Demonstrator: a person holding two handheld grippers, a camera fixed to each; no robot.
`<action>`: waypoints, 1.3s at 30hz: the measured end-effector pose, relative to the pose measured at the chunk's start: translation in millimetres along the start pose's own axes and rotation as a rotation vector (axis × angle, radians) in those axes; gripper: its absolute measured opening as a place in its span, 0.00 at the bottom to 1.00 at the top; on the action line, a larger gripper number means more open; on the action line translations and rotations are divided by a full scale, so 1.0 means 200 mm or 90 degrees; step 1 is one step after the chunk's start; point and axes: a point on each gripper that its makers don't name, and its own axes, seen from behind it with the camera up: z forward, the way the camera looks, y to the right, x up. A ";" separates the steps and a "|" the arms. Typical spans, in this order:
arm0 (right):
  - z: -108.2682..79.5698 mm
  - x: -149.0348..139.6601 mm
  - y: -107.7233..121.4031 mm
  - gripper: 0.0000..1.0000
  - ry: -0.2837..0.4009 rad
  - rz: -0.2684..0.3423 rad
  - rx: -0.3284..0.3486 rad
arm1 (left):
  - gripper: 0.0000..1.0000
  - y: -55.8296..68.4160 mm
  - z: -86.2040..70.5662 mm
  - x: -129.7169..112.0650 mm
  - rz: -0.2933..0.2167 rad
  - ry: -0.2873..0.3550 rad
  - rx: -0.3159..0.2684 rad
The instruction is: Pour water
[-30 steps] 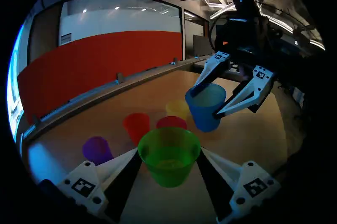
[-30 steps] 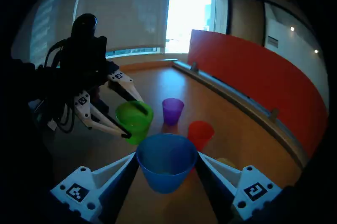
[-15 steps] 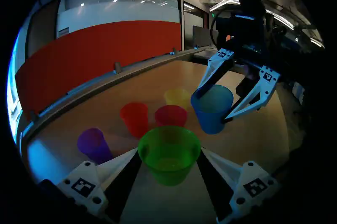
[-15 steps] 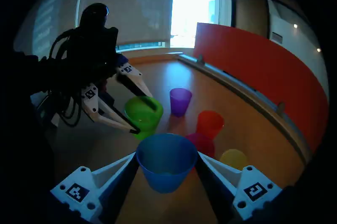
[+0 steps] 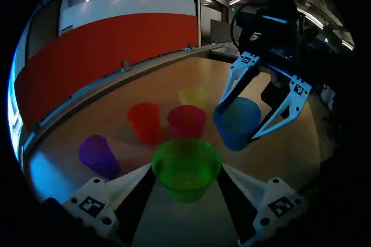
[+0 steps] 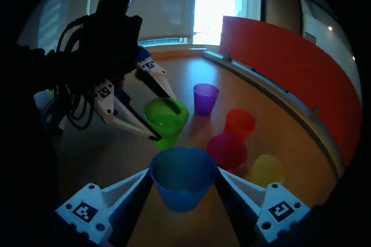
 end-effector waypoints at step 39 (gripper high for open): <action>0.12 -0.14 -0.01 0.92 -0.039 -0.002 0.018 | 0.86 0.00 0.11 -0.15 0.003 -0.072 -0.018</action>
